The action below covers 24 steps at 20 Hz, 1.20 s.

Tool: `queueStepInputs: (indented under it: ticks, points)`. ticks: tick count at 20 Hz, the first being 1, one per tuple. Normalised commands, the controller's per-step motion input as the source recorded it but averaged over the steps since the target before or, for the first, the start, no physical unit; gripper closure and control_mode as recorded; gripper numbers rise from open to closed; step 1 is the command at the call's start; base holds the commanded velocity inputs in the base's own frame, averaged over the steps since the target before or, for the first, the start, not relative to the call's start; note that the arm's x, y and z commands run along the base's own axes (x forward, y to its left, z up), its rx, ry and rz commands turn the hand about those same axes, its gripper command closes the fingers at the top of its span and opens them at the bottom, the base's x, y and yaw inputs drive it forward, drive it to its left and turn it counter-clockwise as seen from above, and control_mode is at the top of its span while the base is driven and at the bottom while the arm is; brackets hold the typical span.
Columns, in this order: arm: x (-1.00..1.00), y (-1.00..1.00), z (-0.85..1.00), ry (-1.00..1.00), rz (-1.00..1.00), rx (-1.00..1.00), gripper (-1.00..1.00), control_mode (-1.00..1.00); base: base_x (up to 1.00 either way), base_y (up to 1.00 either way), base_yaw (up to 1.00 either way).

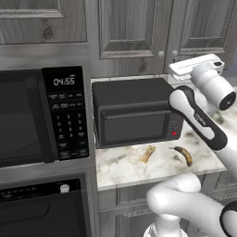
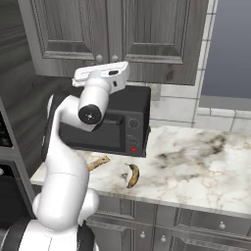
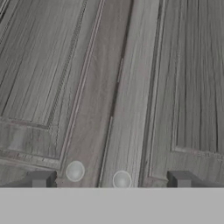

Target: Pick the pan from the cabinet and place it on the stove. Then turn on the stove burner for the pan.

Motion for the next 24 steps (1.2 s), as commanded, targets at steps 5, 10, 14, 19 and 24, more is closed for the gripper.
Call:
queueStepInputs:
  ticks: [5,10,14,19,24]
  points:
    - [0.33,0.0,0.0,0.0,0.0,0.0,-1.0,-1.0,0.0,0.0,0.0]
    - [0.31,-0.02,0.0,0.0,0.0,0.0,-1.0,-1.0,0.0,0.0,0.0]
    - [0.18,0.0,0.0,0.0,0.0,0.0,-1.0,-1.0,0.0,0.0,0.0]
    - [0.12,-0.01,0.0,0.0,0.0,0.0,-1.0,-1.0,0.0,0.0,0.0]
    - [0.1,-0.01,0.0,0.0,0.0,0.0,-1.0,-1.0,0.0,0.0,0.0]
